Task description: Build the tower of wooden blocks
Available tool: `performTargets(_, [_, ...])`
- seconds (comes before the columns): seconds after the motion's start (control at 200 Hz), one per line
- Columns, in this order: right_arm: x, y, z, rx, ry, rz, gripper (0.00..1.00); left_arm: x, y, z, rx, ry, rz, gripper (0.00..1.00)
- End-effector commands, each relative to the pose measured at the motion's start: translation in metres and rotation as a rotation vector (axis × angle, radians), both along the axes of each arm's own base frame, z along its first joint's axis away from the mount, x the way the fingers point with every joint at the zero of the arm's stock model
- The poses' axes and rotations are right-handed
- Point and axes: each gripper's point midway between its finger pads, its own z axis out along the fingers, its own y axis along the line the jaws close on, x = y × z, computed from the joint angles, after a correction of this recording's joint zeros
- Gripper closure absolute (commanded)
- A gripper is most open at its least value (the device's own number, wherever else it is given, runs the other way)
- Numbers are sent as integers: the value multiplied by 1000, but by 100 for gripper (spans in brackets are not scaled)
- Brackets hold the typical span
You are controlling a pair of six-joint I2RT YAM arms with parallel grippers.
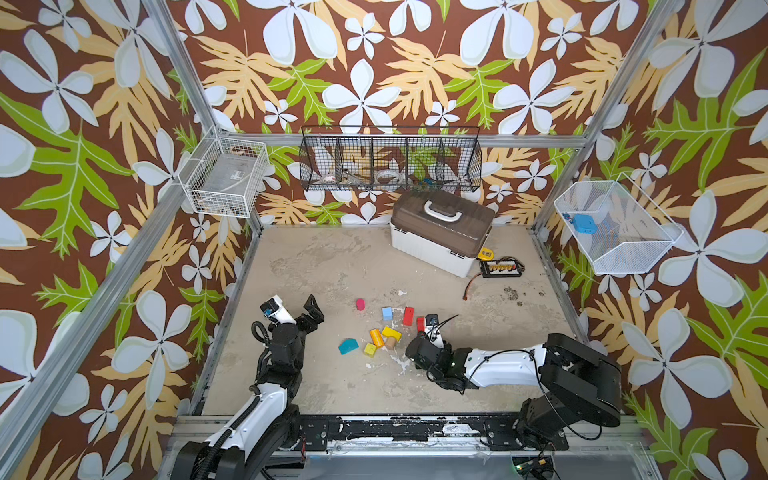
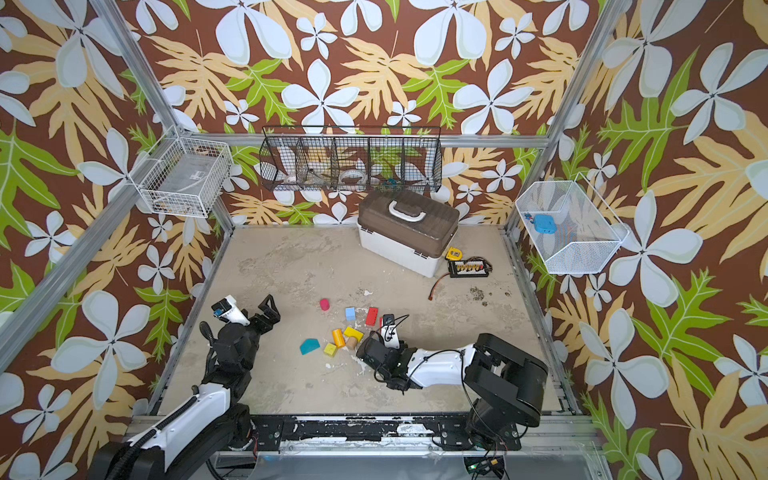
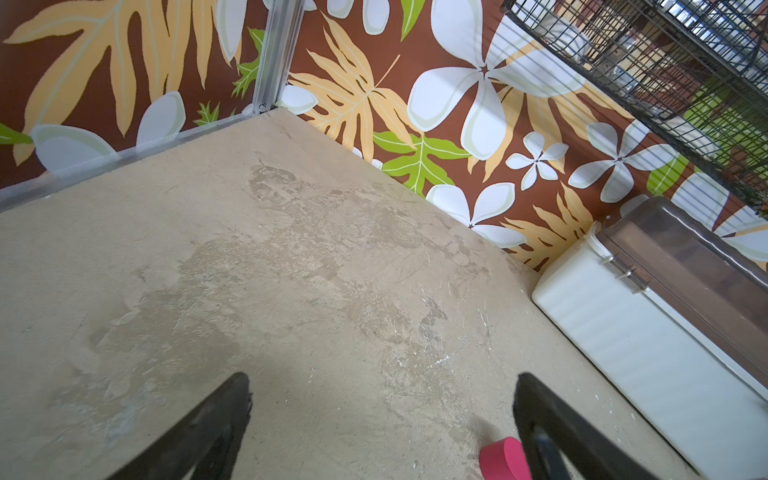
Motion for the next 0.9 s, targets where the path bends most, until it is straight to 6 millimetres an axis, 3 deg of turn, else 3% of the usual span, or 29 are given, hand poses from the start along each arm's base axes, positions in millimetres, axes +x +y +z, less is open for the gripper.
performTargets(0.0, [2,-6,-1,-14,0,-22,53,2,-1,7,0,-25,-4,0])
performTargets(0.395, [13,-11,-3,-36,16,-75,78,2,-1,7,0,-25,-5,0])
performTargets(0.896, [37,9,-9,-22,46,-35,86,2,-1,7,0,-24,-4,0])
